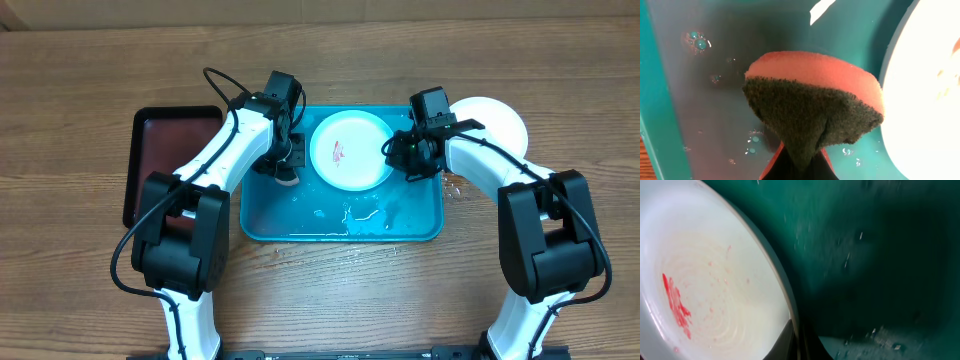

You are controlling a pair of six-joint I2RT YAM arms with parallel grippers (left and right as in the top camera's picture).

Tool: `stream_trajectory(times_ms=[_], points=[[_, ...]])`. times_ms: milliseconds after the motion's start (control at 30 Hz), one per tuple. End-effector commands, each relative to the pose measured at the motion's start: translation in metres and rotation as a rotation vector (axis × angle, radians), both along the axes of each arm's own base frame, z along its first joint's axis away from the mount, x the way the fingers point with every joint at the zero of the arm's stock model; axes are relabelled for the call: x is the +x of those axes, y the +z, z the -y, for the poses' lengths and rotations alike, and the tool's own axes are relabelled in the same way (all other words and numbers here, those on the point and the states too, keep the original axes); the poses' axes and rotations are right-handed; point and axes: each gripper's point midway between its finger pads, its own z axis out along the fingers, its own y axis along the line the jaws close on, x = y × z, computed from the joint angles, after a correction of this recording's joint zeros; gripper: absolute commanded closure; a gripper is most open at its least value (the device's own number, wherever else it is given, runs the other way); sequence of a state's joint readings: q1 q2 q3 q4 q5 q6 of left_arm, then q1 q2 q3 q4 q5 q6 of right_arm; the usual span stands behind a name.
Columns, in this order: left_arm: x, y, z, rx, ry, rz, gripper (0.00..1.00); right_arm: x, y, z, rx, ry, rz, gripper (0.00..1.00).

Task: Clean dirty plates on tray and stack at the side
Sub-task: 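Bring the sponge with the left gripper onto the light-blue plate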

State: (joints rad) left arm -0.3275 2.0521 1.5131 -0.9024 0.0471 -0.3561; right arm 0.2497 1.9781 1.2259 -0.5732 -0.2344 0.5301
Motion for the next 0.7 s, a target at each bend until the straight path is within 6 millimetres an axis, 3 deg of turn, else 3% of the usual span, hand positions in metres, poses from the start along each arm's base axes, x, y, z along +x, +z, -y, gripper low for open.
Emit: stream_trajectory(times_ms=[0,200,367,667], points=[[0.008,0.017,0.003,0.006,-0.065,0.049,0.96,-0.042,-0.030,-0.009,0.033,-0.029,-0.187,0.96],[0.016,0.050,0.010,-0.011,-0.185,0.114,0.96,-0.043,-0.029,-0.027,0.028,0.090,-0.136,0.96],[0.011,0.048,0.007,0.005,-0.234,0.096,0.96,-0.045,-0.027,-0.038,0.026,0.166,-0.111,0.96],[0.012,0.049,0.012,-0.013,-0.230,0.105,0.96,-0.044,-0.026,-0.039,0.027,0.170,-0.109,0.96]])
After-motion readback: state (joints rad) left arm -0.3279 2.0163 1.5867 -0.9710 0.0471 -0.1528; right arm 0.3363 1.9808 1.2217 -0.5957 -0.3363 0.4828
